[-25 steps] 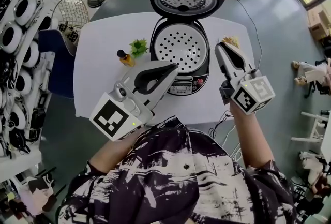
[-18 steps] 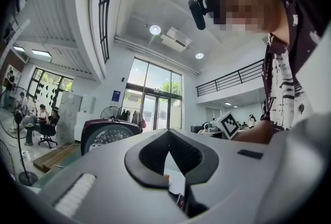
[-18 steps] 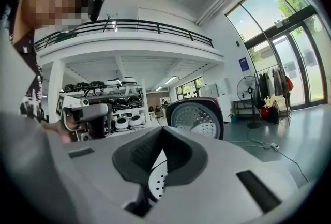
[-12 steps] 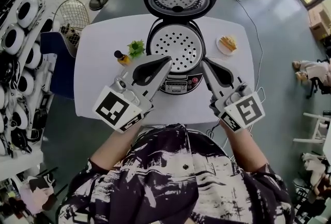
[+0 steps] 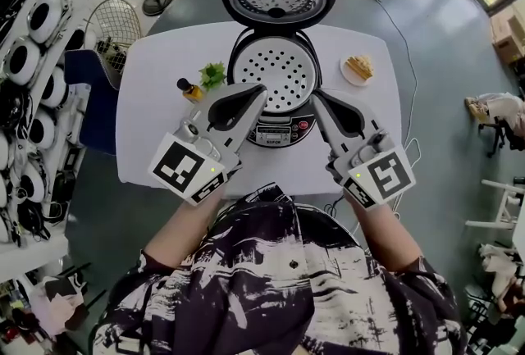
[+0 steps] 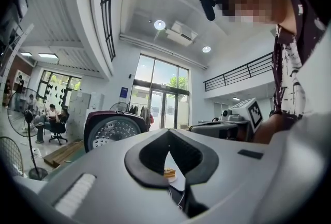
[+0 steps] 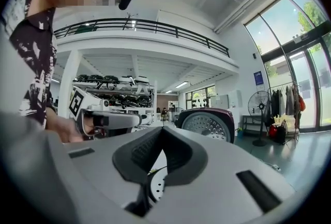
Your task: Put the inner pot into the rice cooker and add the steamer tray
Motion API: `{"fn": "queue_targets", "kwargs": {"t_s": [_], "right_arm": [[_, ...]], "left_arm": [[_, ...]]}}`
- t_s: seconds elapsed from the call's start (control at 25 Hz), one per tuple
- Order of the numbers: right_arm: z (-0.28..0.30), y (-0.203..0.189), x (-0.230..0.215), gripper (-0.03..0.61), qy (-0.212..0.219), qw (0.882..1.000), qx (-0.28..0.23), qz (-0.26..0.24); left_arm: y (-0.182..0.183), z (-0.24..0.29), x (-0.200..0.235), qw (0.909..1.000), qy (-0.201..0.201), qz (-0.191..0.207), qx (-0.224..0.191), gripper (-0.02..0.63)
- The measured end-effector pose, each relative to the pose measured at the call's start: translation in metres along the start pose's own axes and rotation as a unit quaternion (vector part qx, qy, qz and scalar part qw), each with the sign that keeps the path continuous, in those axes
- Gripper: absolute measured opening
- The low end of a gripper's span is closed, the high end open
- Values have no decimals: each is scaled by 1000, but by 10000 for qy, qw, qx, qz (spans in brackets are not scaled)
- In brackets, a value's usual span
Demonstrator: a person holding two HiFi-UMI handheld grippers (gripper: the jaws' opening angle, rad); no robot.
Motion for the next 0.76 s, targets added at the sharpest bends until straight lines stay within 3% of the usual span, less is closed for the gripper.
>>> {"fn": "queue_targets", "kwargs": {"t_s": [0.76], "right_arm": [[-18,1,-11,-3,148,9999,-37,-57]], "left_arm": [[-5,10,-11,9996,264,48,120,5]]}}
Point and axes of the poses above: the fingertips, and each gripper's own axes: z forward along the fingers, x to its left, y out of its top, the point moved 6 cm from there along -z, backward along the fingers, and after that the axes turned 6 degrees about x, right-handed, at the moved point
